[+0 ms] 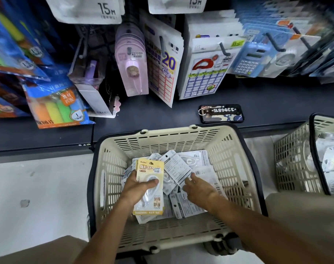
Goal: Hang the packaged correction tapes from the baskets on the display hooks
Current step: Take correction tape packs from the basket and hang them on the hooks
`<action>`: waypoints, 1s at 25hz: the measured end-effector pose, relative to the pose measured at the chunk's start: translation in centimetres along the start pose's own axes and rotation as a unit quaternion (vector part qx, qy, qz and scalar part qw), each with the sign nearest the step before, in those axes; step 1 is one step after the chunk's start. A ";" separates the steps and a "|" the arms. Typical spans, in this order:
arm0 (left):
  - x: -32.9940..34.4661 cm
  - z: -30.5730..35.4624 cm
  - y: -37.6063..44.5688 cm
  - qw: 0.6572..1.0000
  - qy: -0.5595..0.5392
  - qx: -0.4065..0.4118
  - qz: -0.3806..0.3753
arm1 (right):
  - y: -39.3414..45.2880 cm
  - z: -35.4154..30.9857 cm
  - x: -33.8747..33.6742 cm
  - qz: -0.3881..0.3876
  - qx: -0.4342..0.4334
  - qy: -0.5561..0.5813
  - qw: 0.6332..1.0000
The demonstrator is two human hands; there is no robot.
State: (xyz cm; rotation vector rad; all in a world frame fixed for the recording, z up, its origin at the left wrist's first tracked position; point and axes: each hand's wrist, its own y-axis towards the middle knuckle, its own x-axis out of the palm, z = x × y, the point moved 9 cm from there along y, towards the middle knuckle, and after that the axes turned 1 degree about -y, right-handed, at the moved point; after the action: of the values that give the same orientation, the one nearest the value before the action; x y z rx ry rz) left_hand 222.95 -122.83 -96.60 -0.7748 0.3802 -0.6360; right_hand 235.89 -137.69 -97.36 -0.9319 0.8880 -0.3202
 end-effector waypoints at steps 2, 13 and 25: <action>-0.4 0.2 0.1 1.000 0.000 0.011 0.009 | 0.1 1.2 -1.5 -0.007 0.010 0.036 0.999; 0.8 2.3 -0.6 0.999 0.001 0.041 0.025 | -3.8 10.0 -7.1 0.210 0.236 0.856 0.409; 1.2 3.6 -1.2 0.990 -0.119 0.059 -0.046 | -3.9 7.1 -9.9 0.408 0.170 0.848 0.293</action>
State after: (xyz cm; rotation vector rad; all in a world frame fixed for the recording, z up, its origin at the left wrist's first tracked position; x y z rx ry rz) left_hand 225.30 -122.37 -93.49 -0.7484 0.0885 -0.6386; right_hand 235.83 -130.14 -87.08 0.9381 2.9239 -0.4926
